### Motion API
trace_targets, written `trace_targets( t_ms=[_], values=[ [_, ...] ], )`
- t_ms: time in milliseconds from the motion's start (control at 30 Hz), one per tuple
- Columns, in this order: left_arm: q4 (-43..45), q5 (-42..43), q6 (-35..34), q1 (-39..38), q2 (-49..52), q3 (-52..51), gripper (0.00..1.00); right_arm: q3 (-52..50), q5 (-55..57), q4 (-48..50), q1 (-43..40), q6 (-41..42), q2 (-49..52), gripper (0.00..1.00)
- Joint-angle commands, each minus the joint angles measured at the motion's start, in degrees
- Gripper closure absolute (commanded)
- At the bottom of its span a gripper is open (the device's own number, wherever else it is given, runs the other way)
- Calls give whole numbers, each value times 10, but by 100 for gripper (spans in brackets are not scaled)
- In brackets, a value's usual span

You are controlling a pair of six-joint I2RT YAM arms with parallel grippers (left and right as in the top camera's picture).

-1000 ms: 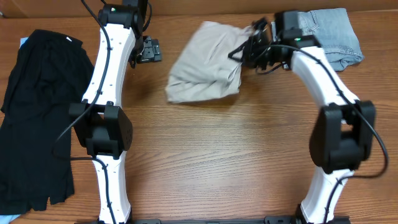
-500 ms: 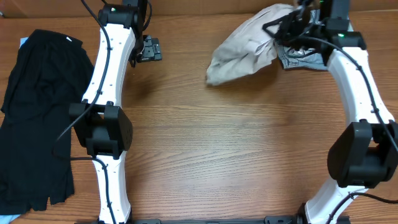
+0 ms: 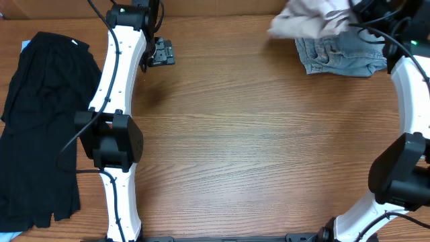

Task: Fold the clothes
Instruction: 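Carry the shorts with the right gripper onto the blue jeans at top right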

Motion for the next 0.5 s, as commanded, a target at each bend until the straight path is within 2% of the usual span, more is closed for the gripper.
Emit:
trace_targets(
  t_ms=[0, 300, 467],
  values=[
    [0, -6, 9, 2, 7, -4, 0, 24, 99, 29, 5, 16, -41, 96],
    [4, -6, 9, 2, 7, -4, 0, 24, 149, 145, 5, 22, 5, 96],
    [8, -5, 9, 2, 7, -4, 0, 24, 153, 175, 5, 30, 55, 96]
  ],
)
